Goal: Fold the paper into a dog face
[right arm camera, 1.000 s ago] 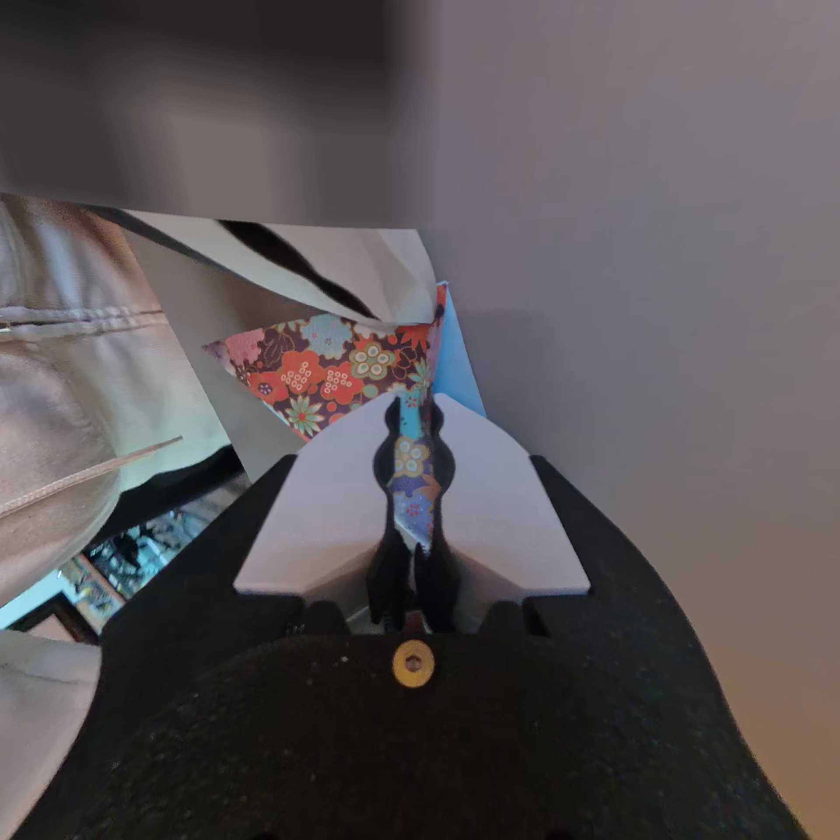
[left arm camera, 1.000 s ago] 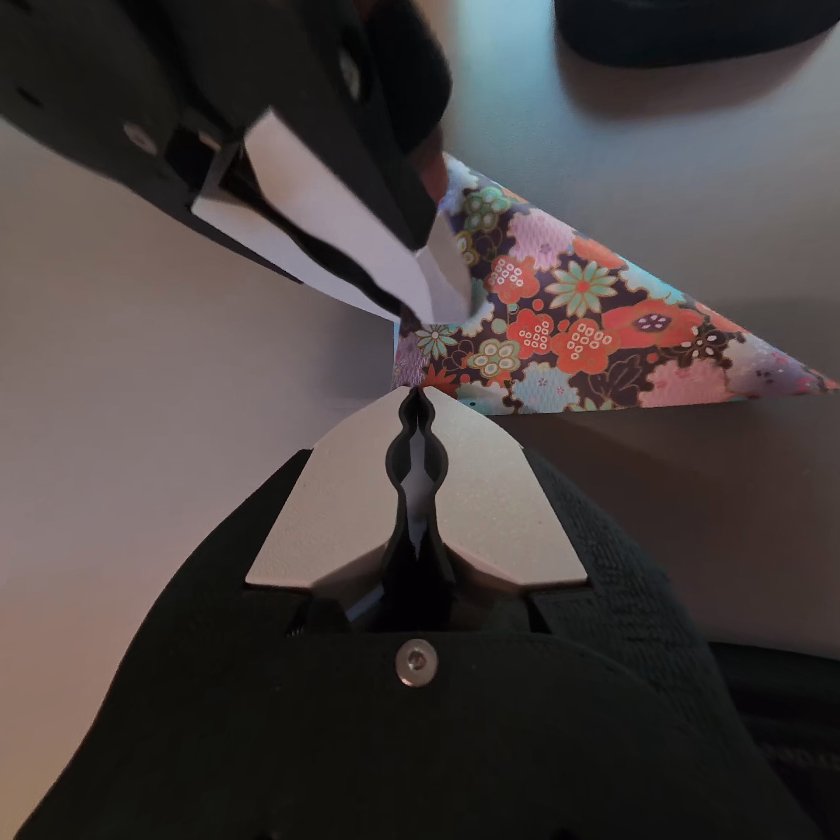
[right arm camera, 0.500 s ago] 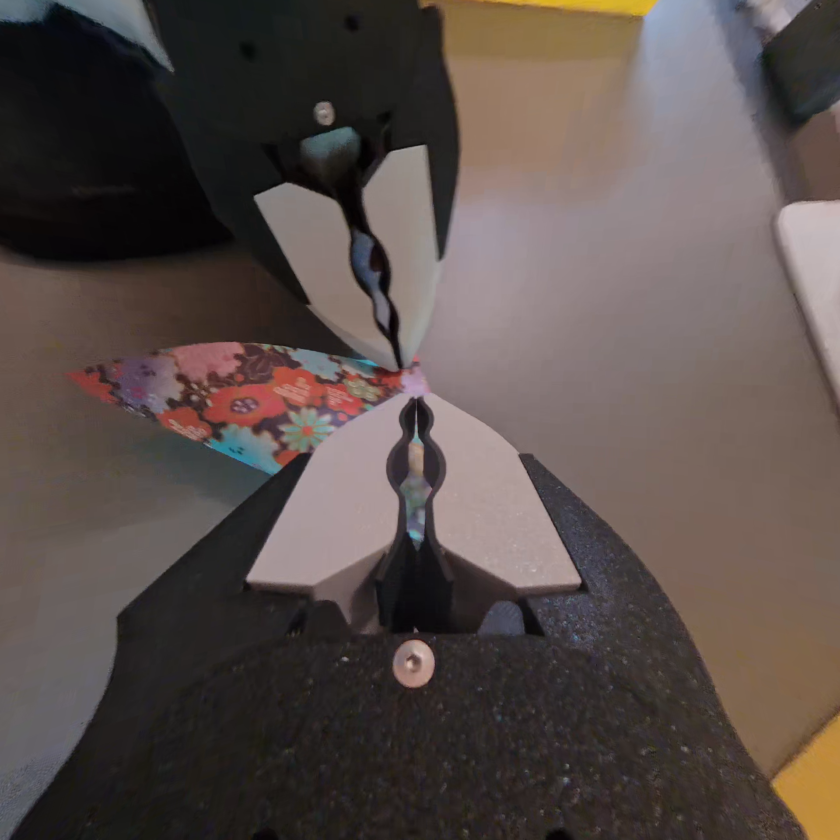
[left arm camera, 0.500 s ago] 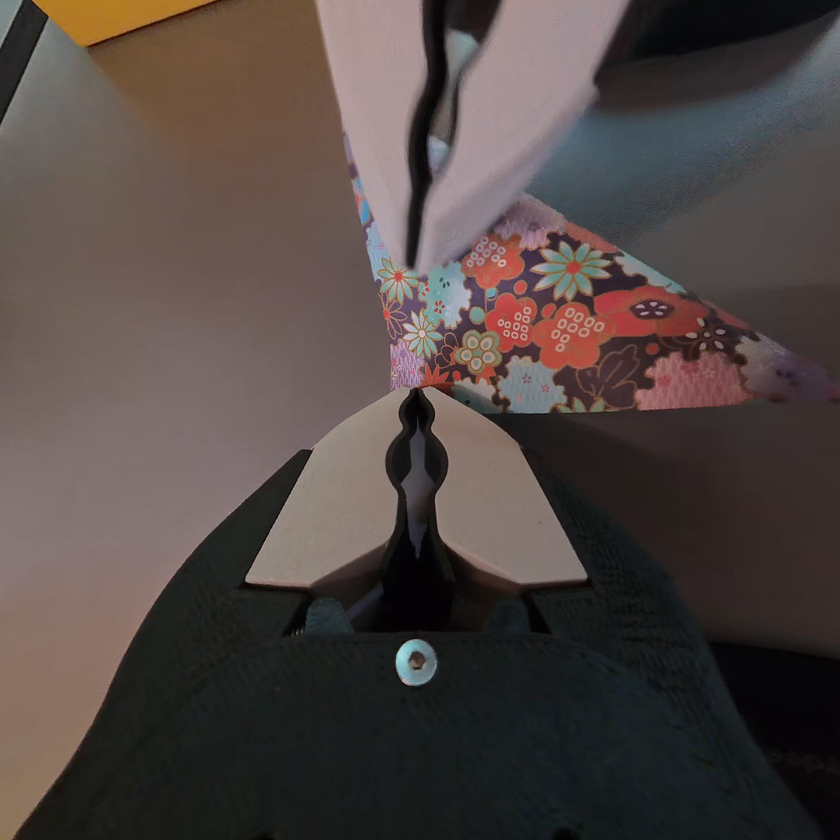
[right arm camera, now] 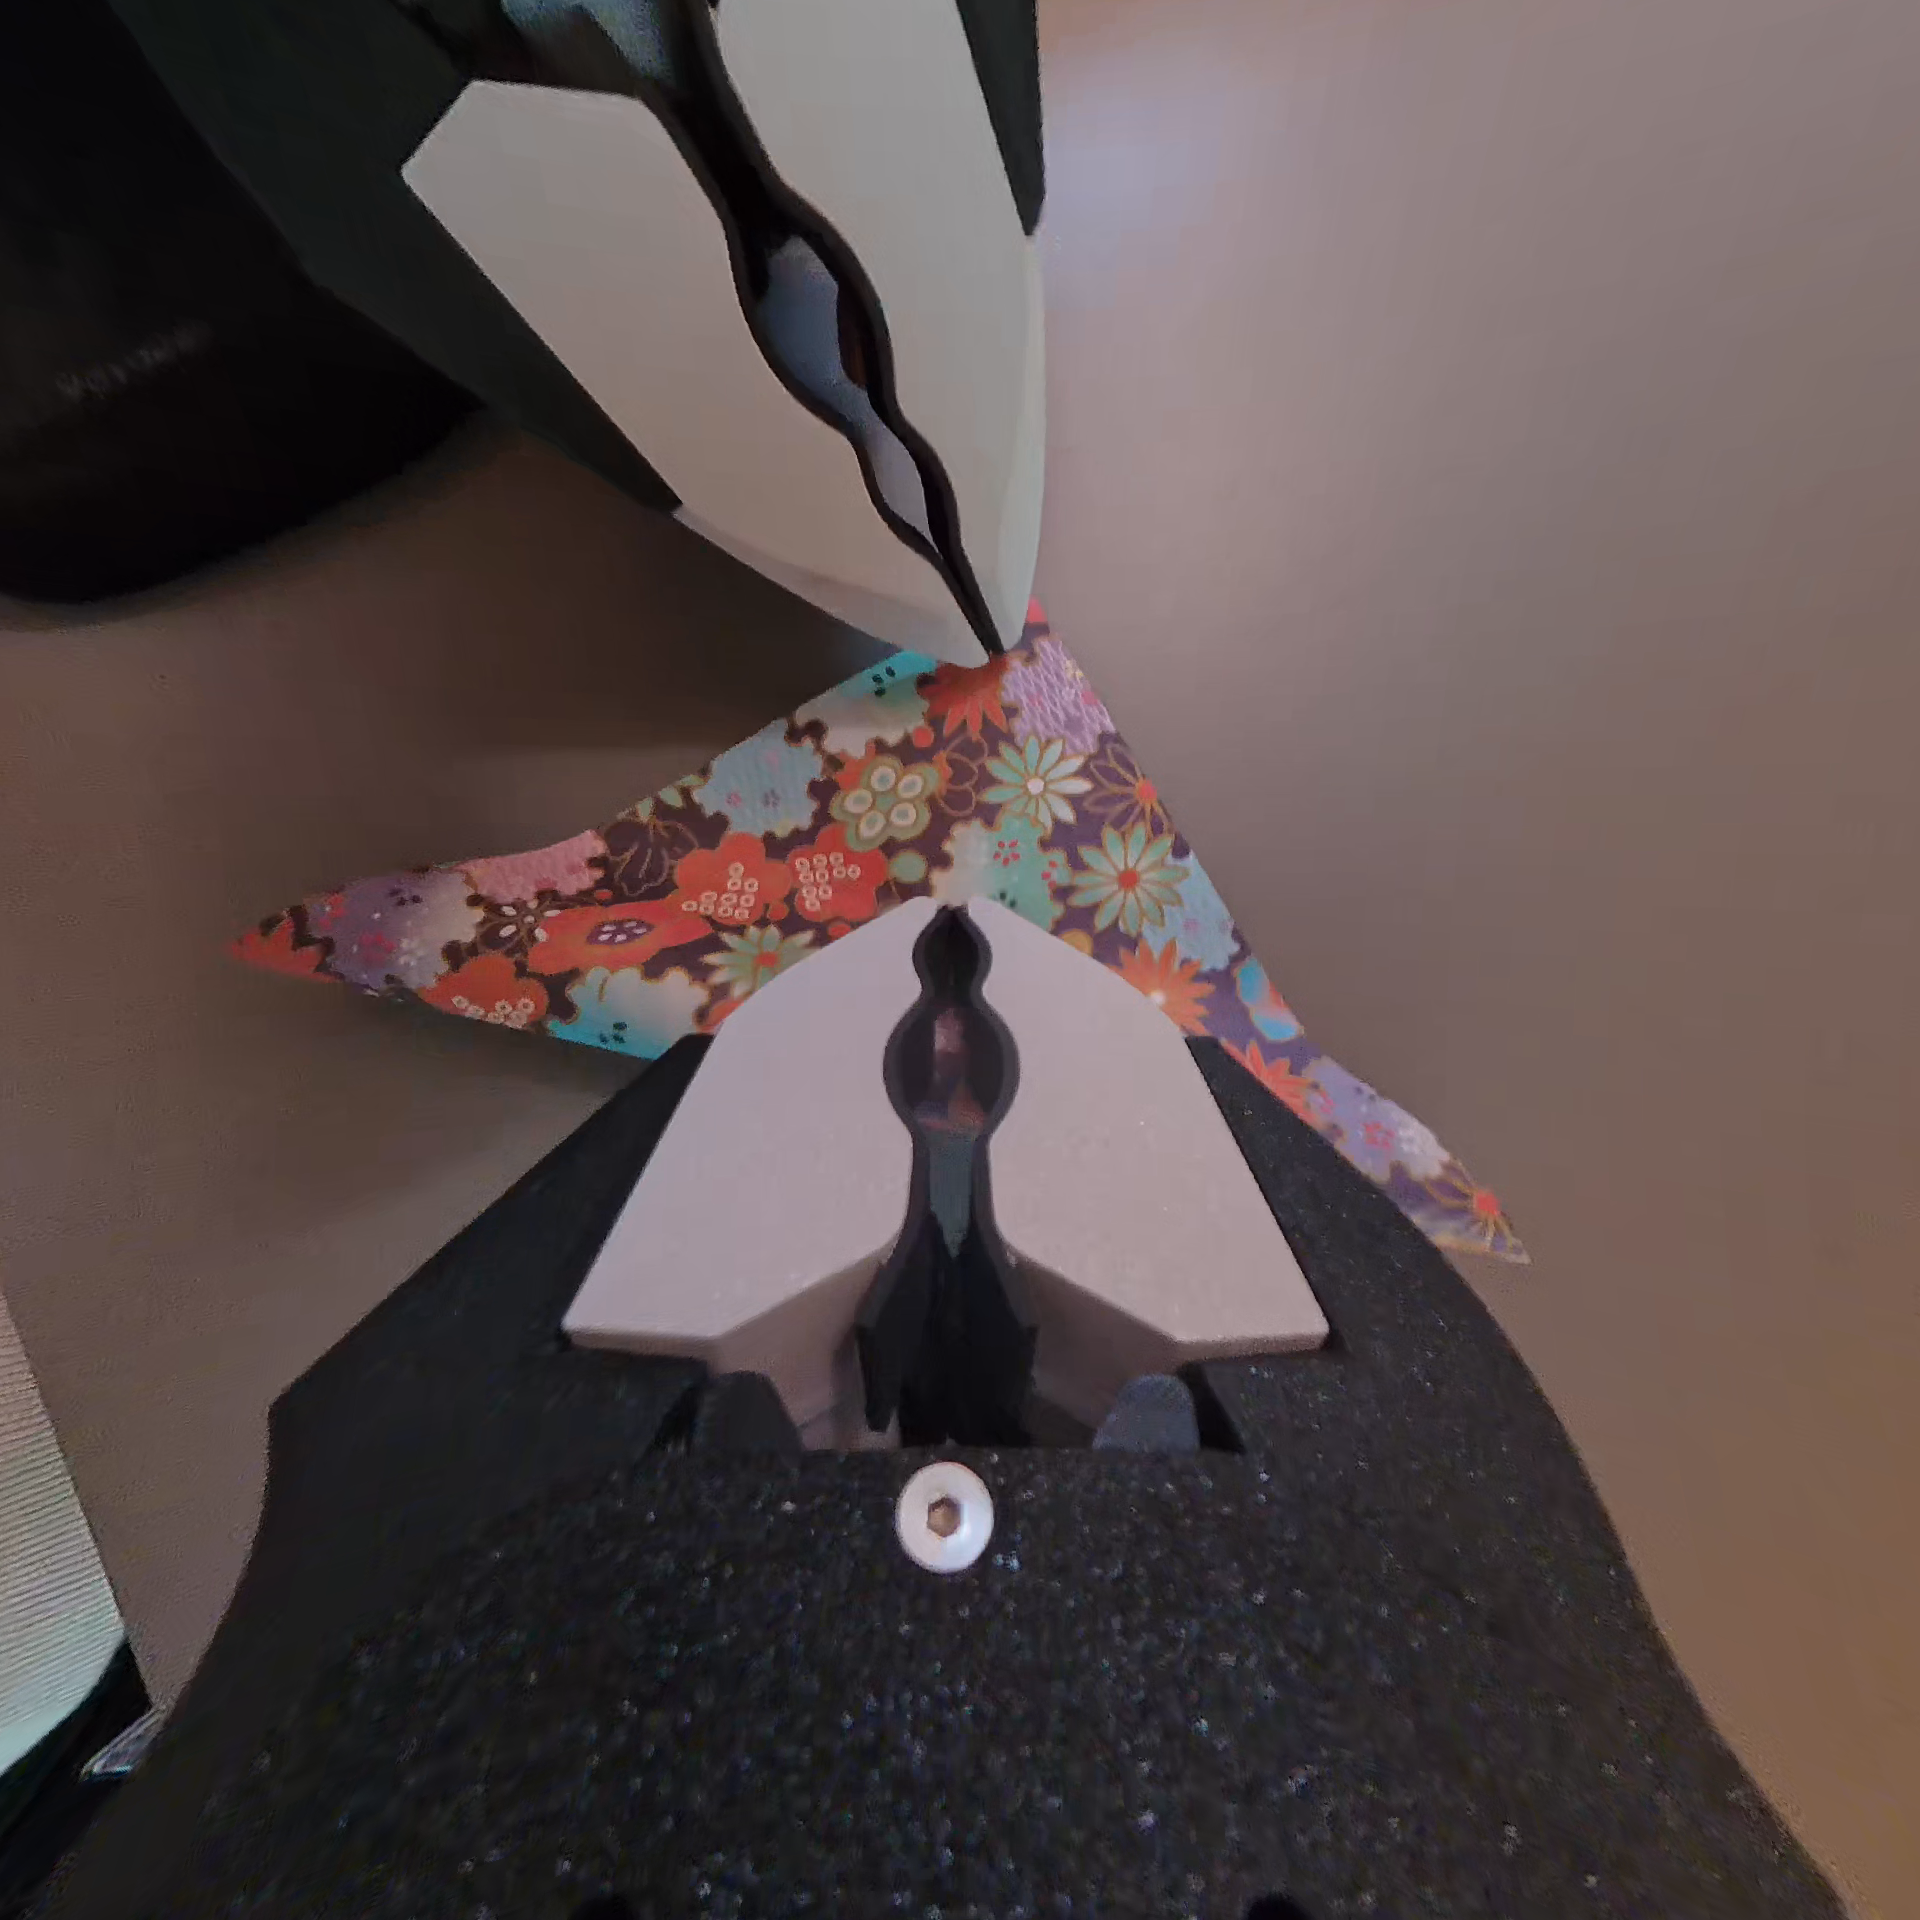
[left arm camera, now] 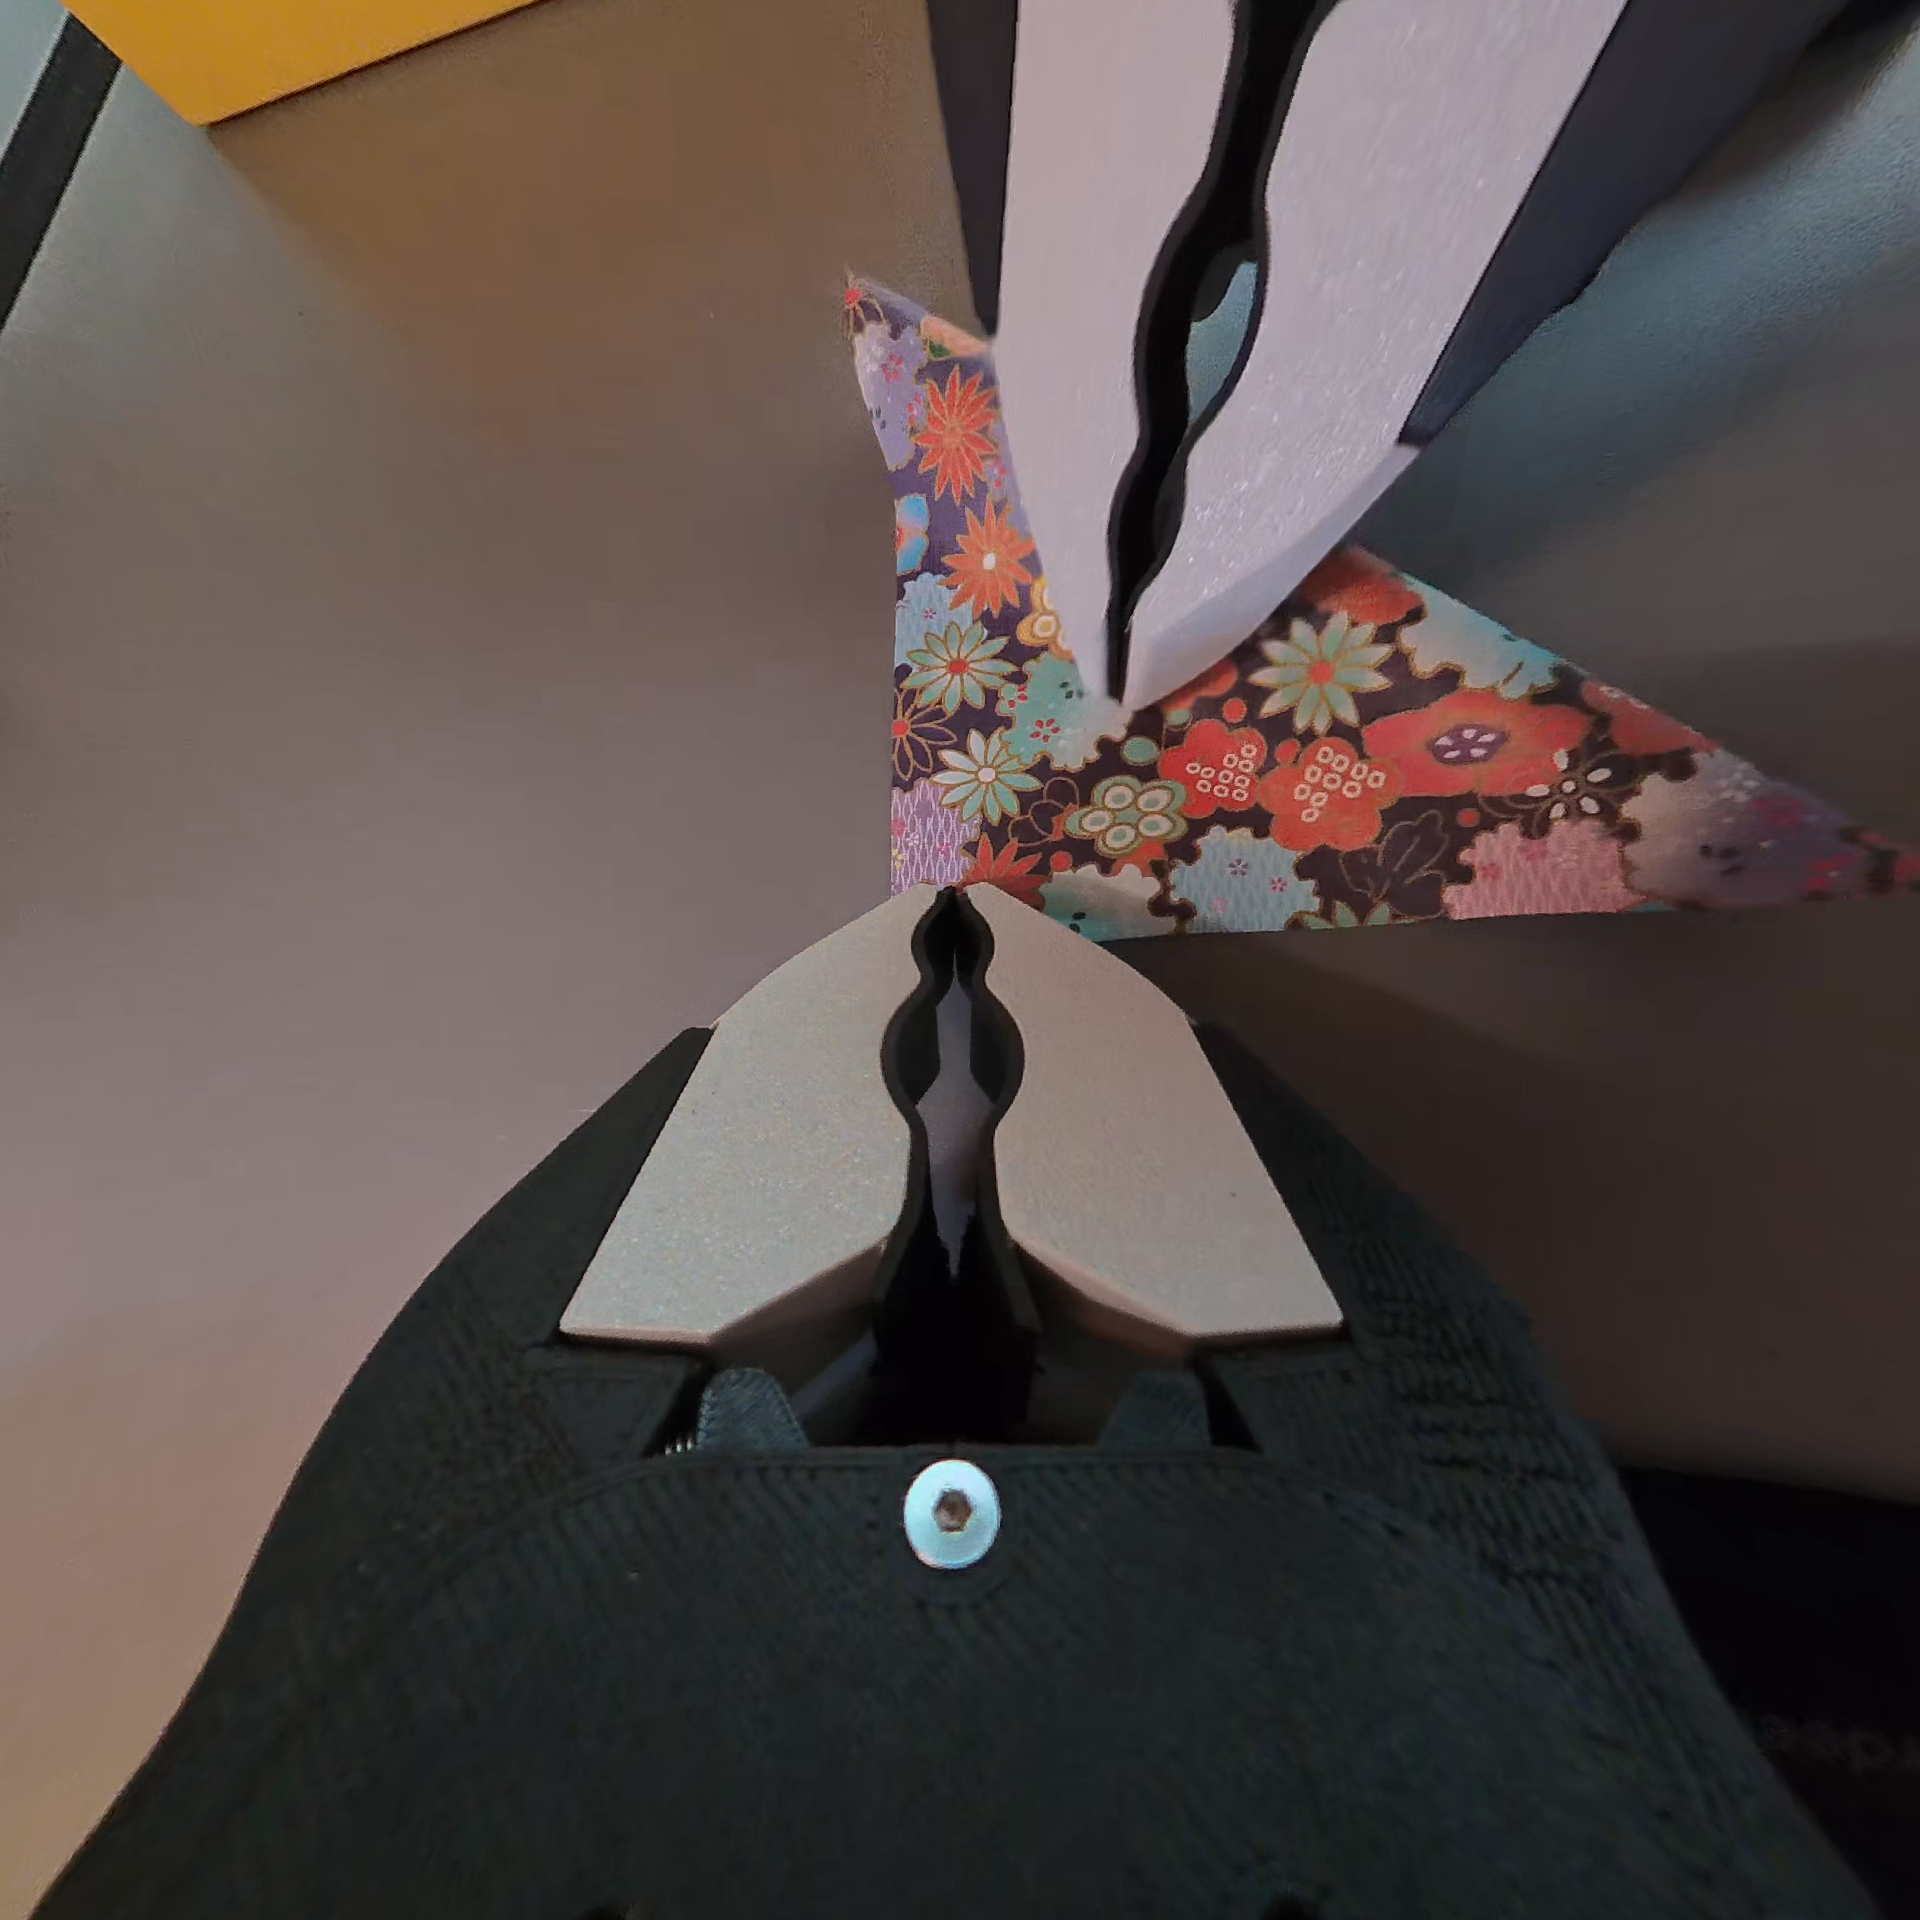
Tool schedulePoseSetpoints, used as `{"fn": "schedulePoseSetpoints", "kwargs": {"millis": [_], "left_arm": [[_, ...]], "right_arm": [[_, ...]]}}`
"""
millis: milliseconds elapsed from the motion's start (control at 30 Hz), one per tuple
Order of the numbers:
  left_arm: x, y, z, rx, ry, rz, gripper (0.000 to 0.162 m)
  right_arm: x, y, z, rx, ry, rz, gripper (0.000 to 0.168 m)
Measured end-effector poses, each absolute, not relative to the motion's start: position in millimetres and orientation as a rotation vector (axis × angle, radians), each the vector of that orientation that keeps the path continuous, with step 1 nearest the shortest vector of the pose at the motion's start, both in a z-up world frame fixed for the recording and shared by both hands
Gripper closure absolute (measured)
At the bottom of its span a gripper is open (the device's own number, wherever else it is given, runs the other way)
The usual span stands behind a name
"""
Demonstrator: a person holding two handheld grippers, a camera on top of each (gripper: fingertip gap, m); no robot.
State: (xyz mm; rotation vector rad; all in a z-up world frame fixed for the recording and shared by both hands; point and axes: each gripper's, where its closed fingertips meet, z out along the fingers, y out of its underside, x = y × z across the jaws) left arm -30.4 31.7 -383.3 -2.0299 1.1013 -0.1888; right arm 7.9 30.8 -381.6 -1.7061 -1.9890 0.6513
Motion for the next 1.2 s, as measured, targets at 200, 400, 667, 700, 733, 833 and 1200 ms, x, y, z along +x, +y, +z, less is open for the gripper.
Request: {"fn": "schedulePoseSetpoints", "kwargs": {"millis": [200,400,667,700,733,833,1200], "left_arm": [[-30,32,-383,-2.031,1.099,-0.199,0.162],[-30,32,-383,-2.032,1.097,-0.204,0.162],[-30,32,-383,-2.031,1.098,-0.205,0.162],[-30,32,-383,-2.031,1.098,-0.204,0.162],[-30,32,-383,-2.030,1.098,-0.202,0.162],[-30,32,-383,-2.032,1.098,-0.207,0.162],[-30,32,-382,-2.042,1.092,-0.215,0.162]], "right_arm": [[31,33,-381,-1.768,-1.853,0.726,0.168],[52,33,-382,-1.798,-1.830,0.696,0.168],[55,38,-348,-1.689,-1.807,0.834,0.168],[49,39,-338,-1.627,-1.798,0.866,0.168],[46,40,-338,-1.593,-1.838,0.840,0.168],[41,37,-359,-1.493,-2.020,0.722,0.168],[45,36,-381,-1.493,-2.091,0.641,0.168]]}}
